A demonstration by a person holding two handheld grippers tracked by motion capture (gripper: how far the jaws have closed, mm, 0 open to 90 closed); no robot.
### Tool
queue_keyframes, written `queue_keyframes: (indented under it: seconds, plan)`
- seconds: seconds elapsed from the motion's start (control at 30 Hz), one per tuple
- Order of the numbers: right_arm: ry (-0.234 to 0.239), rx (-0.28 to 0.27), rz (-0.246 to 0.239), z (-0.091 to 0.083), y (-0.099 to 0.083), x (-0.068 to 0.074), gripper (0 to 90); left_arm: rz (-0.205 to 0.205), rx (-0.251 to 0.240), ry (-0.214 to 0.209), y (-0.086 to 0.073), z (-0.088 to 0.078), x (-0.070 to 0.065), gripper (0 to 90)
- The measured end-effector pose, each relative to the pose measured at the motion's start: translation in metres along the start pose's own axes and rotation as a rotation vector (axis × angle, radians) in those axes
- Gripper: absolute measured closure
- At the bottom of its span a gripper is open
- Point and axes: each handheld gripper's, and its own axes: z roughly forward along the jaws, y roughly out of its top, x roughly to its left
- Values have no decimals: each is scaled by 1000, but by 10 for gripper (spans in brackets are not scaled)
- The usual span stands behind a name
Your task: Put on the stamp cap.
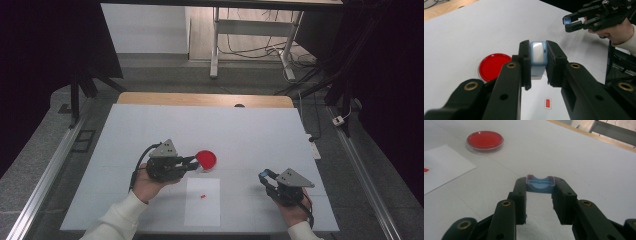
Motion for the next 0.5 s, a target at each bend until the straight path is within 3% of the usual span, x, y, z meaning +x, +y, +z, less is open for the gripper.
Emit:
queue_keyframes:
  seconds: [0.5]
  plan:
    - [70,-16,-12,9,7,19,652,3,11,-3,0,4,0,753]
